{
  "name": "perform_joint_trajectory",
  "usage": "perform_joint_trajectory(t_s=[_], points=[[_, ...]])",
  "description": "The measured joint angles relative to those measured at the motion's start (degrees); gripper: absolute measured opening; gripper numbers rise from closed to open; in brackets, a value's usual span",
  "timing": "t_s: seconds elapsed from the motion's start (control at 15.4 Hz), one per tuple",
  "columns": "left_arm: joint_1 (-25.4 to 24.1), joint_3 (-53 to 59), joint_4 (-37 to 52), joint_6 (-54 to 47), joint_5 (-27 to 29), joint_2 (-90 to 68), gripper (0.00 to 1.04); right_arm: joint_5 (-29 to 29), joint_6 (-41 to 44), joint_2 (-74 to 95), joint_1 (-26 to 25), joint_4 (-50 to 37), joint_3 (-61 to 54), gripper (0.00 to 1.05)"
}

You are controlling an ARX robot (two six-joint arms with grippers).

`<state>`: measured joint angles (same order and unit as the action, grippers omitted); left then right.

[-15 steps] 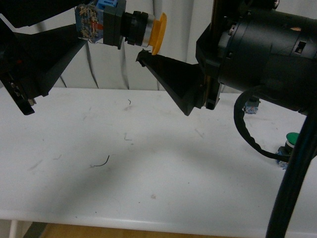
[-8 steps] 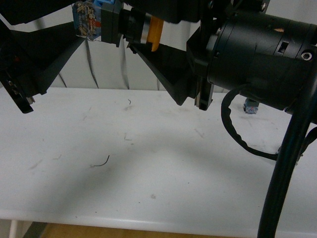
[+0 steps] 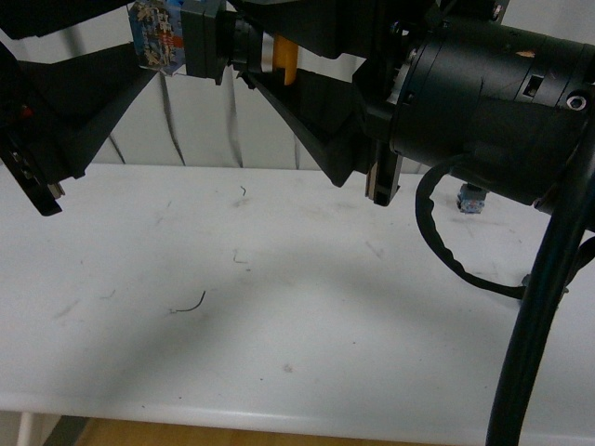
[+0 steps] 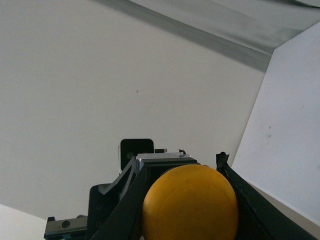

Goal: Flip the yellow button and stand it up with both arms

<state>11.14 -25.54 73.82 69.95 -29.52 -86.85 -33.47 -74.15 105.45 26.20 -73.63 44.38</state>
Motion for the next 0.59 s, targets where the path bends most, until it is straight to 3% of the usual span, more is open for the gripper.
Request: perform_joint_trajectory(t_s=[0.07,0.33,0.39,0.59], points=[[-0.24,0.00,-0.11,-0.17,-0.42,-0.02,0.52,-0.04,0.33,0.00,0.00,0.11,0.00,0.36],[-3.32,0.00,-0.11,0.17,-0.87,-0.02,0.94,0.04,0.39,0.00,-0.37,0.11,0.00,0.36],[-4.09,0.00,-0.11,0.11,-1.11,-0.02,1.00,0.02,0.39,0.00,-0.37,0.09,-0.02,0.36],[-8.33,0.00,-0.24,0.07,-3.04,1.40,0.98,0.04,0.42,0.00,-0.50,0.11,-0.13,0.36]])
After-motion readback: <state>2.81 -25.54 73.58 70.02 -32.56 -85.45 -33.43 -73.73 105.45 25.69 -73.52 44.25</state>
